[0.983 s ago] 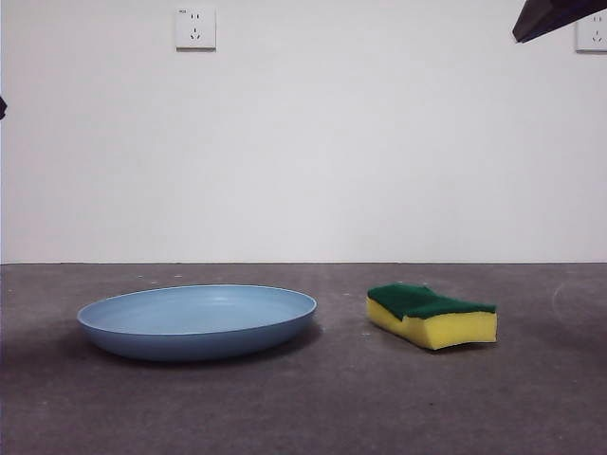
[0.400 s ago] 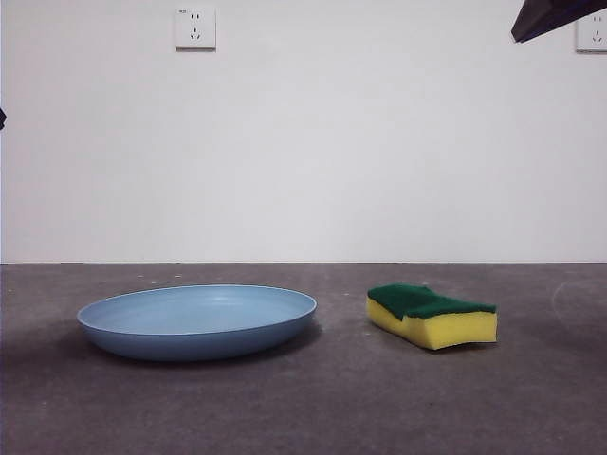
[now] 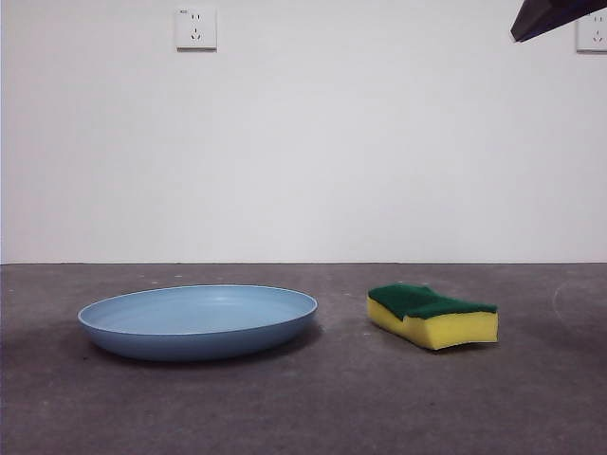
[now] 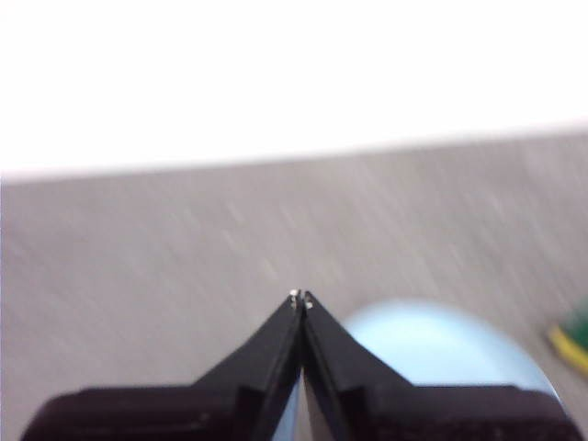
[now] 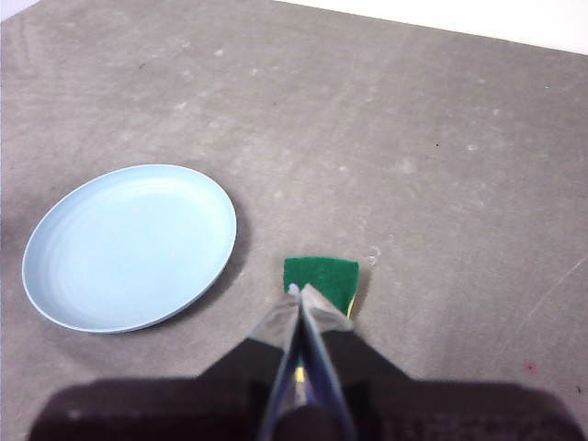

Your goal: Pick up the plate,pick up the cloth,clean the plate with the cloth

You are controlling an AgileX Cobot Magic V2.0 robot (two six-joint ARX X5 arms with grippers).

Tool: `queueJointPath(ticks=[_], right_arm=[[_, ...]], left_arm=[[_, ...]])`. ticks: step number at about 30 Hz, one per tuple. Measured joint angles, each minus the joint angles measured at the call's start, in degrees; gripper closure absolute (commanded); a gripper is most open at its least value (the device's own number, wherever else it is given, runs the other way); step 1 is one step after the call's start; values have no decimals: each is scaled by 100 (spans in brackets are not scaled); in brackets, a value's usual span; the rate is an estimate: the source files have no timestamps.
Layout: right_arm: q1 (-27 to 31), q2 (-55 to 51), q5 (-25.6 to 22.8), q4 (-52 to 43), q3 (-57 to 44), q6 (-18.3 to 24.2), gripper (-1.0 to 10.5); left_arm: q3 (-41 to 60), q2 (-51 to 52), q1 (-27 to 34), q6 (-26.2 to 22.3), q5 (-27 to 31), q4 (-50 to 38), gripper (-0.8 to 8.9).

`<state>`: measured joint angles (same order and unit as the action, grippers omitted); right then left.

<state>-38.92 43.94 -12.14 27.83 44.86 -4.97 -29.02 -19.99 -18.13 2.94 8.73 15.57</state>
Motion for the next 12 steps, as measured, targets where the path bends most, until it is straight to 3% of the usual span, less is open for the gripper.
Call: queueJointPath(ticks=[6,12], right_arm=[[0,0,2,0,0,0,946],[0,0,0,0,0,0,946]], left_arm=[[787,647,833,-59,-203,-437,817],[1851,1093,1272,-83,-470,-922,817]])
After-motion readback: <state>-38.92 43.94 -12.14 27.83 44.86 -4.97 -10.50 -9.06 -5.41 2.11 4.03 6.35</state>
